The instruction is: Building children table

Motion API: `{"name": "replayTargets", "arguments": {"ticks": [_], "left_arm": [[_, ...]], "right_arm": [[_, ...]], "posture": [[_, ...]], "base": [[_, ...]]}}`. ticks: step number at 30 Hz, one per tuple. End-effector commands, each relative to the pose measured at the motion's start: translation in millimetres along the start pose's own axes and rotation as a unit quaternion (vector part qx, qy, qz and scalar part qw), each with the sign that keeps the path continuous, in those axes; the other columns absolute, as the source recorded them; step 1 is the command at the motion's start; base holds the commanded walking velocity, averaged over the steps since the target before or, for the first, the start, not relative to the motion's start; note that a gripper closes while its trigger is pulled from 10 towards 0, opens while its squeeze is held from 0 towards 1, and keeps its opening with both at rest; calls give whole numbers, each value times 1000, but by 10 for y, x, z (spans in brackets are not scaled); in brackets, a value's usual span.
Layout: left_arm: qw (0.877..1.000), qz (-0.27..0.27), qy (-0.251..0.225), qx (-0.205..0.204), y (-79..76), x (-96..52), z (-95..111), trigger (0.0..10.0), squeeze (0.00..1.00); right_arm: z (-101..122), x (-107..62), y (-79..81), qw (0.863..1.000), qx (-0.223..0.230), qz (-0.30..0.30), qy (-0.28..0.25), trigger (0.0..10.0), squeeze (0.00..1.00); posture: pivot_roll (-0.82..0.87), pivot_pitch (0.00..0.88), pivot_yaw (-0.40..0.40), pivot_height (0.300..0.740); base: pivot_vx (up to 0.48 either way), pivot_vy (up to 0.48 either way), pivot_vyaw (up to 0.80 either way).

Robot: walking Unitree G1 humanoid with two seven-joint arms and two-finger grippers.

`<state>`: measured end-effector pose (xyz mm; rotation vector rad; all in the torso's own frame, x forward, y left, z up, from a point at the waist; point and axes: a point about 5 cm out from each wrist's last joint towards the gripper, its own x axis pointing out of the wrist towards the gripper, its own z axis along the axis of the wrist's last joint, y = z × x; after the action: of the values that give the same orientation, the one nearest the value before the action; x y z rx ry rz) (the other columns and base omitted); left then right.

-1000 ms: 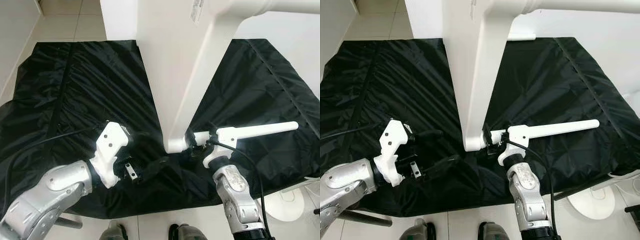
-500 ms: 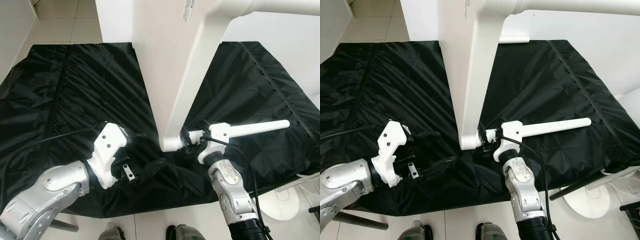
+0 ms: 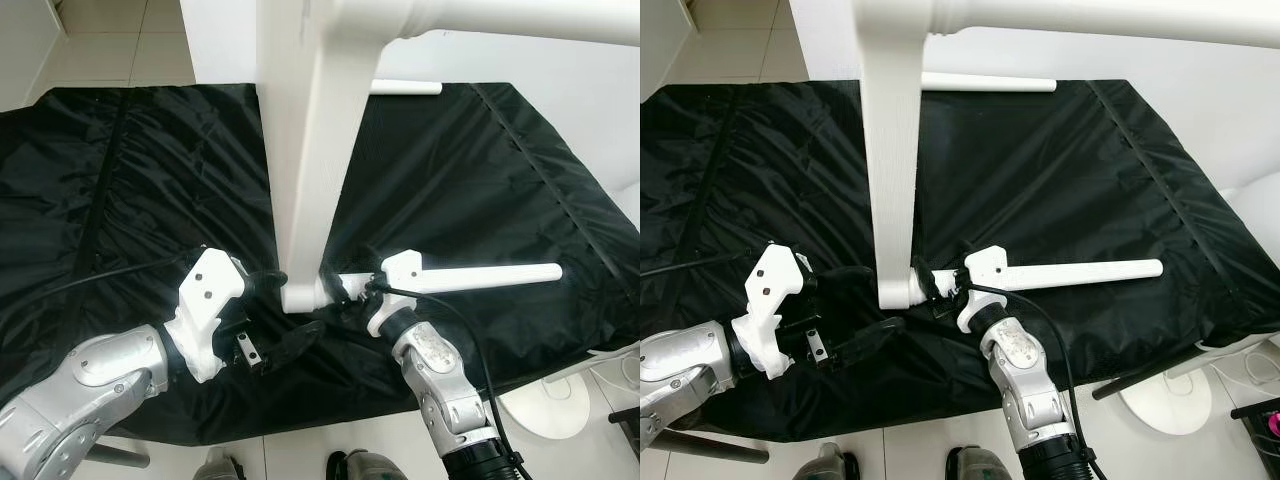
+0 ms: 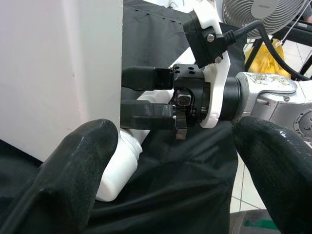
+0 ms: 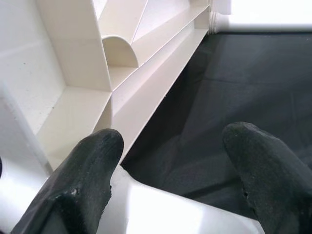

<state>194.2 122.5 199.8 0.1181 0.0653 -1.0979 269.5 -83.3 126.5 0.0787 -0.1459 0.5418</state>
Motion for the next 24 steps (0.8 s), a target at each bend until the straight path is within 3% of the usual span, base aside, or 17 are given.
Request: {"name": "replayTargets", "arguments": {"ticks": [1,16,20,24], "left_arm": [[996,-88,1,0,-126,-8,26,10000,0],[996,-90,11,2,-124,4,20,10000,0],[996,-91,24,-2,-204,43,-69,10000,0],[998,-44,35,12,-154,104,-151,10000,0]], "right_arm": [[-136,-48,120,999,17,32,31,10000,0],[-75,-101,194,996,35,76,11,10000,0],[-21,-203,63,999,29,41,-8,10000,0],[17,-333,-76,1000,11,2,-19,10000,0]], "posture": [[26,127,-31,740],[11,138,-23,740],[11,142,-27,740],[10,143,-28,740]], "base": [[0,0,0],[0,0,0],[0,0,0],[0,0,0]]}}
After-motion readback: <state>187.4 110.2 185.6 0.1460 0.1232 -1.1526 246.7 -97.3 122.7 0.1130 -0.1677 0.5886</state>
